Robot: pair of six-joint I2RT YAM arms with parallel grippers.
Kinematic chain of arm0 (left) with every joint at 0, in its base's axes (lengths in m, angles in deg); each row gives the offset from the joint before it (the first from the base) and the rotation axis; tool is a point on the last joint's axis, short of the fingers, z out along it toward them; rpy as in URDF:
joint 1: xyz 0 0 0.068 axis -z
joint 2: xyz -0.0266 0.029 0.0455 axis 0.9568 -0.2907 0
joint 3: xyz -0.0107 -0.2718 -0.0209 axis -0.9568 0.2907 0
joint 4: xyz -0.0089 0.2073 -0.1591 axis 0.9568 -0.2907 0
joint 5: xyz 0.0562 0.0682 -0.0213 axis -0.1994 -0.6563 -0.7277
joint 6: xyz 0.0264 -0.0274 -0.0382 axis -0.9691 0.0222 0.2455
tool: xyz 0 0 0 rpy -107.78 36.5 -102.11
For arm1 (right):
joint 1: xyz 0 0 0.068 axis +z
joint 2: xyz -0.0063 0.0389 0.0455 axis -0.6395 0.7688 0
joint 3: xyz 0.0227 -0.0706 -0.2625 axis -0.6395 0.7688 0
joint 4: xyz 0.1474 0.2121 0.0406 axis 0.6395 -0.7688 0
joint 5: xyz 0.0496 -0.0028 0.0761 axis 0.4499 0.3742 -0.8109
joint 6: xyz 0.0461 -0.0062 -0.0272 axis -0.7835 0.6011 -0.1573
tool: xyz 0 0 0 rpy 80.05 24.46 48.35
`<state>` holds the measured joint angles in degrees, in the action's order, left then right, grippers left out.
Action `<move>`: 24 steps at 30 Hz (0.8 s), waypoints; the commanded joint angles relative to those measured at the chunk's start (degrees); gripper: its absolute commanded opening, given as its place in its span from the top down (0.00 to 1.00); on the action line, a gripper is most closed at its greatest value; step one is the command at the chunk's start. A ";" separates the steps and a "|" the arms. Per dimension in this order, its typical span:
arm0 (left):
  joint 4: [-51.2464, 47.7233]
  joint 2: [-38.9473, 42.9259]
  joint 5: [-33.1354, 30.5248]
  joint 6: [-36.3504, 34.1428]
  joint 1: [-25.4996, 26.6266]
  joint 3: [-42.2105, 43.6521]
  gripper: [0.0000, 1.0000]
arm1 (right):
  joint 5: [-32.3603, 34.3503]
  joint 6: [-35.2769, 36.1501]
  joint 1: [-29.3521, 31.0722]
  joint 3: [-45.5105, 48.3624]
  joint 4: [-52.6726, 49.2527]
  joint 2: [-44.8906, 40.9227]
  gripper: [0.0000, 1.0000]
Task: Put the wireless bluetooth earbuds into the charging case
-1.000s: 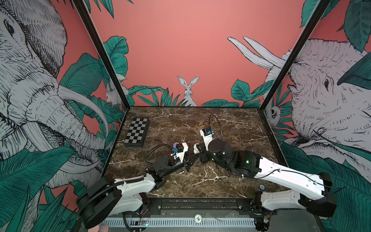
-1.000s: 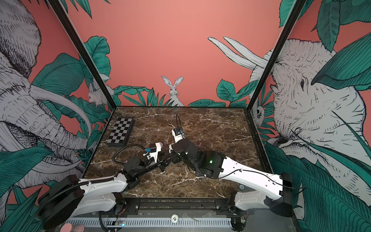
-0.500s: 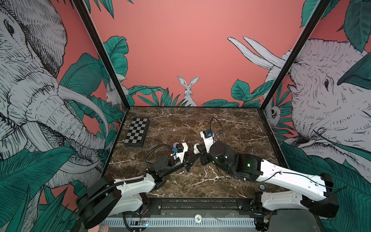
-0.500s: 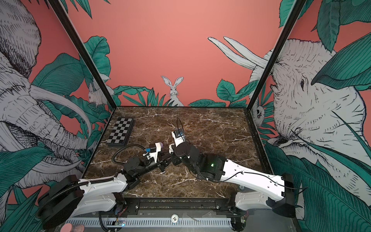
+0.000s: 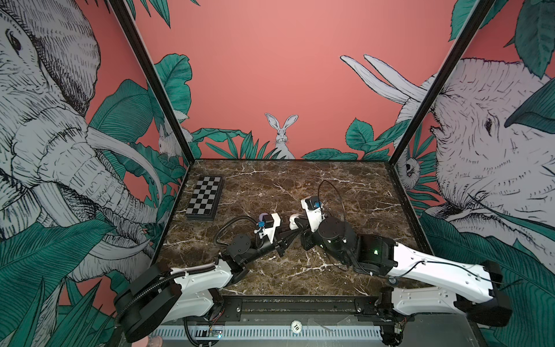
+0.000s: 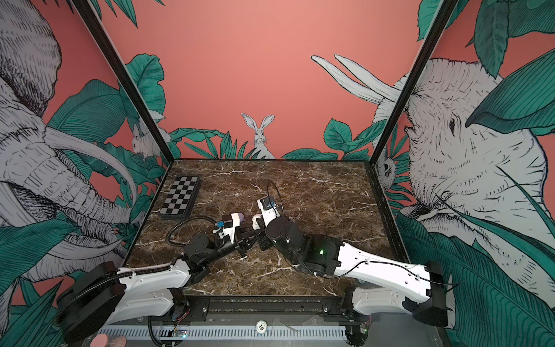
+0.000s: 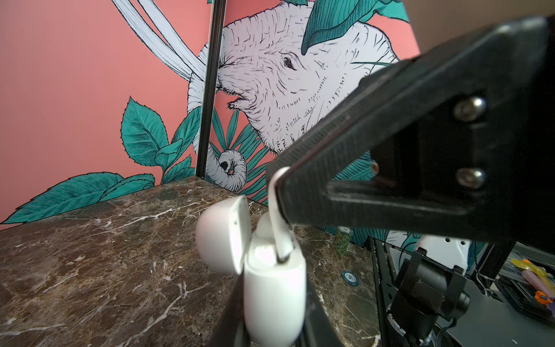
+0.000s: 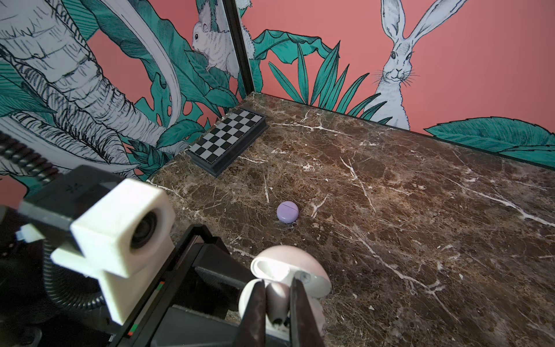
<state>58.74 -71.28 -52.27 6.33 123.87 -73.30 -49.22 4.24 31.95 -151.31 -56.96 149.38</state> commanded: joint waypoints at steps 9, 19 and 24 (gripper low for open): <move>4.26 0.38 -1.86 0.55 -0.31 -0.27 1.00 | -1.24 1.24 1.67 0.65 0.67 -0.77 1.00; 2.30 1.19 0.65 -1.87 -0.29 -0.23 1.00 | -0.58 1.28 1.69 -0.47 -0.62 0.29 1.00; 1.46 1.39 2.10 -2.71 -0.25 -0.57 1.00 | -0.16 1.23 1.69 -1.03 -1.02 1.04 1.00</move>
<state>58.56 -71.26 -51.46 4.80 123.80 -73.30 -48.76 5.40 32.69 -151.22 -57.27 149.56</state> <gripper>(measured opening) 0.225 0.099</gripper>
